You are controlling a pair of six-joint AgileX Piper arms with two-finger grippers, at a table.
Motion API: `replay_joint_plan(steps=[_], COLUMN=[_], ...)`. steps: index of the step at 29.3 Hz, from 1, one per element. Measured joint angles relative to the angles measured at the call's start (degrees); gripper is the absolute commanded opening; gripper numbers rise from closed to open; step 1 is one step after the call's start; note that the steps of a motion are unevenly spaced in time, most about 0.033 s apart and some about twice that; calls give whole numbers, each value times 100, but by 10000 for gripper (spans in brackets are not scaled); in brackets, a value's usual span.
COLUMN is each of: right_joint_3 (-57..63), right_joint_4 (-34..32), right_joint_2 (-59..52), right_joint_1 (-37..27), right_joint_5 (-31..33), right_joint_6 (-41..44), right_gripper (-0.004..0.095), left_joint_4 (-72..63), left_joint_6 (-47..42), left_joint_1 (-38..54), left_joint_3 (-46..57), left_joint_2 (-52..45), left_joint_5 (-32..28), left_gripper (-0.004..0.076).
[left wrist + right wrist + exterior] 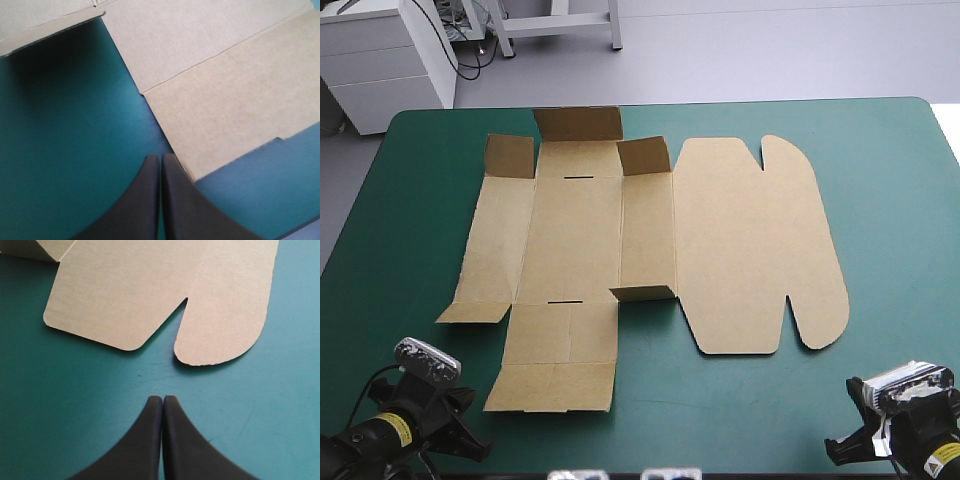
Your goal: Fold the box
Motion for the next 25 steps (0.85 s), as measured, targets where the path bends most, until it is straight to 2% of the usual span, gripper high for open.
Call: replay_joint_plan(steps=[14,25], right_joint_3=[0,0], right_joint_4=[0,0], right_joint_2=[0,0], right_joint_1=[0,0], right_joint_5=[0,0], right_joint_6=[0,0], right_gripper=[-14,-14], left_joint_4=[2,-18], left_joint_6=[-17,-84], left_joint_1=[0,0], left_joint_3=[0,-589], left_joint_2=[0,209], left_joint_5=[-45,-1139], left_gripper=[-8,-6])
